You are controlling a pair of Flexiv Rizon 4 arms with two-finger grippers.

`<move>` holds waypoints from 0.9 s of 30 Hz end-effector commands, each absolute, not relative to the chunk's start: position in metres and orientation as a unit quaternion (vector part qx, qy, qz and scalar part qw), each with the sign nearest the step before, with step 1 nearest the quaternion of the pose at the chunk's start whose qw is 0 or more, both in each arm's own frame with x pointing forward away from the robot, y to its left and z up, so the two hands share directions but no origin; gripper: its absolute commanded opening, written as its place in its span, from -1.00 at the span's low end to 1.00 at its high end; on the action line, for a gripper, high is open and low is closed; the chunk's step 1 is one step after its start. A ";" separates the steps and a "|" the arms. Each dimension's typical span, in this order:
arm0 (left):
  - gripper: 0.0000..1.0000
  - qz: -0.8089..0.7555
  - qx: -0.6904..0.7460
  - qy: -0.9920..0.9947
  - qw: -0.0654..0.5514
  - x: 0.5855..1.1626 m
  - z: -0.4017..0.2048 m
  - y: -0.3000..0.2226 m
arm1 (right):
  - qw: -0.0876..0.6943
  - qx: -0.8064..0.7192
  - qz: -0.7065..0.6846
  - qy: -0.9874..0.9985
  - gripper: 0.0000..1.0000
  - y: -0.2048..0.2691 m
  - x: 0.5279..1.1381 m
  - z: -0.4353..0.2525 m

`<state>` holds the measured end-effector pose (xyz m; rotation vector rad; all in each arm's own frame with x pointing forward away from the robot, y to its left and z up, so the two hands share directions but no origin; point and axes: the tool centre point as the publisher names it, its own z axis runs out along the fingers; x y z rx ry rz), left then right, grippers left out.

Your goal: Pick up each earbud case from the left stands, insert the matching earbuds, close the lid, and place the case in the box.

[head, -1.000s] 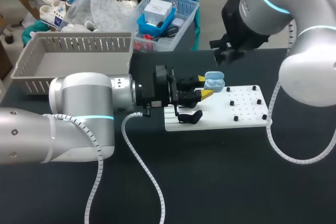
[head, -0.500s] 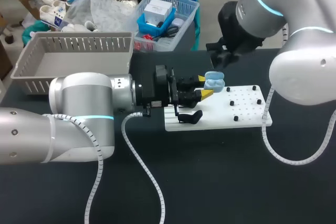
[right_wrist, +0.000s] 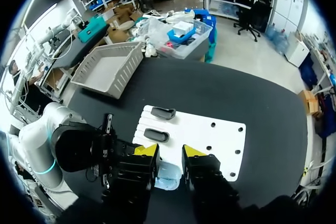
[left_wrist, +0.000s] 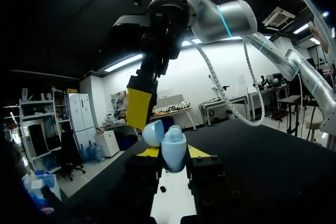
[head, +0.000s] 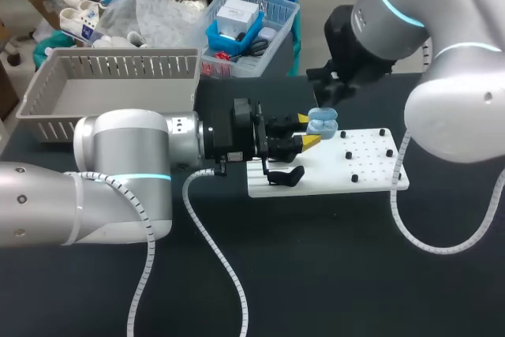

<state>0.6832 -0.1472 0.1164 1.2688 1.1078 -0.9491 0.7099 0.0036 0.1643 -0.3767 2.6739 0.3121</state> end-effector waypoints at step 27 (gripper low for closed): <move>-1.00 -0.403 0.539 0.472 0.570 0.683 0.116 -0.147 | 0.241 -0.124 0.118 0.955 -0.43 -0.003 0.668 0.178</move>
